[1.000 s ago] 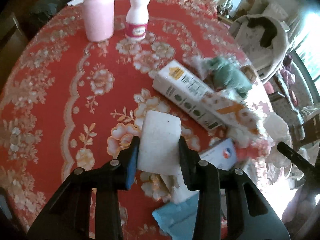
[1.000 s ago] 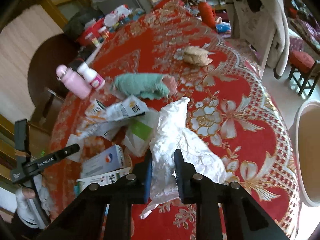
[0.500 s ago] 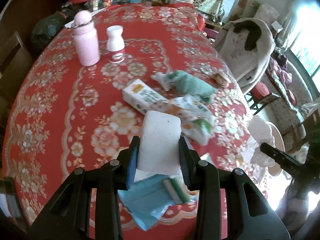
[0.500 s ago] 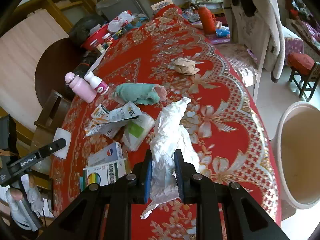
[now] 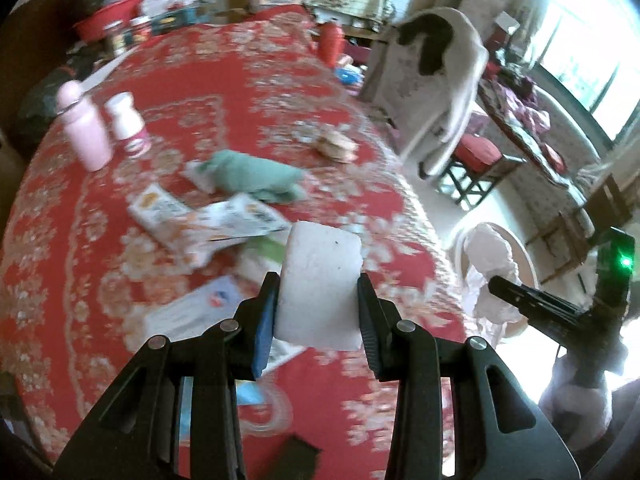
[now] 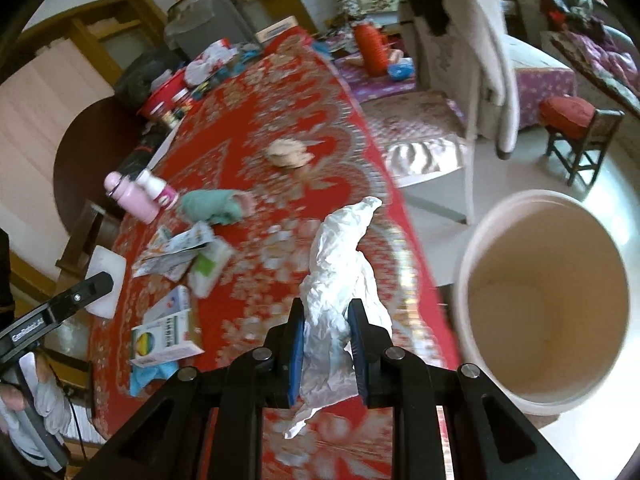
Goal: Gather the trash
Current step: 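Carry the foam block and tissue in both grippers over the beige bucket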
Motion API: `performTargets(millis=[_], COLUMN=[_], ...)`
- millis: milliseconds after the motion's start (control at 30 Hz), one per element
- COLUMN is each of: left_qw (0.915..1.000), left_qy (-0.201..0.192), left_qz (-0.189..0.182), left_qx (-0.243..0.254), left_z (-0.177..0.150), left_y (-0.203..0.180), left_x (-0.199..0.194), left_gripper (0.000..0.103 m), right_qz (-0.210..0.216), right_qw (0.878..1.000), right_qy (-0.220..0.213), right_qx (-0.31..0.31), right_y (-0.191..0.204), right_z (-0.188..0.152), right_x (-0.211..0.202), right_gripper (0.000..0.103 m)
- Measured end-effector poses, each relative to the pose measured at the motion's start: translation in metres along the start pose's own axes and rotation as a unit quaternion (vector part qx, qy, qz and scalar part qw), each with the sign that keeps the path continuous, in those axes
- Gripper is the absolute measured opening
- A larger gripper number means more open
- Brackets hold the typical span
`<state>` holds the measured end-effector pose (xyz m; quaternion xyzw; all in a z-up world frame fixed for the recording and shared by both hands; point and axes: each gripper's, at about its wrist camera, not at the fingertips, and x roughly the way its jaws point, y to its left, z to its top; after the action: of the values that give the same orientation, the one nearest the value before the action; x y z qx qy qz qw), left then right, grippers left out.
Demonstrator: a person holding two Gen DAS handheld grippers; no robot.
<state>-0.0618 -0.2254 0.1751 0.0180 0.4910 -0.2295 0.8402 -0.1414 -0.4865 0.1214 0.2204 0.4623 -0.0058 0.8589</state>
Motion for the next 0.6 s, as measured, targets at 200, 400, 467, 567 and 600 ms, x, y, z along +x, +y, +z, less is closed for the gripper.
performTargets(millis=[200, 400, 467, 567, 600], left_qw=[0.9983, 0.9928, 0.9908, 0.9886, 0.9876], left_qy=[0.020, 0.054, 0.063, 0.076, 0.081], left_qz=[-0.046, -0.096, -0.110, -0.118, -0.123], left_qx=[0.028, 0.046, 0.049, 0.054, 0.055], left_z=[0.007, 0.010, 0.010, 0.008, 0.007], left_y=[-0.065, -0.135, -0.155, -0.183, -0.192], left_x=[0.019, 0.050, 0.060, 0.077, 0.083], left_gripper=[0.035, 0.035, 0.035, 0.036, 0.036], right_qz=[-0.036, -0.063, -0.069, -0.075, -0.076], right_qw=[0.999, 0.995, 0.994, 0.992, 0.992], right_qy=[-0.009, -0.005, 0.000, 0.006, 0.007], right_qx=[0.038, 0.080, 0.088, 0.097, 0.099], right_y=[-0.062, -0.121, -0.137, -0.157, -0.159], right_z=[0.000, -0.004, -0.006, -0.009, -0.009], right_x=[-0.020, -0.030, -0.030, -0.029, -0.028], right_gripper=[0.020, 0.020, 0.020, 0.020, 0.020])
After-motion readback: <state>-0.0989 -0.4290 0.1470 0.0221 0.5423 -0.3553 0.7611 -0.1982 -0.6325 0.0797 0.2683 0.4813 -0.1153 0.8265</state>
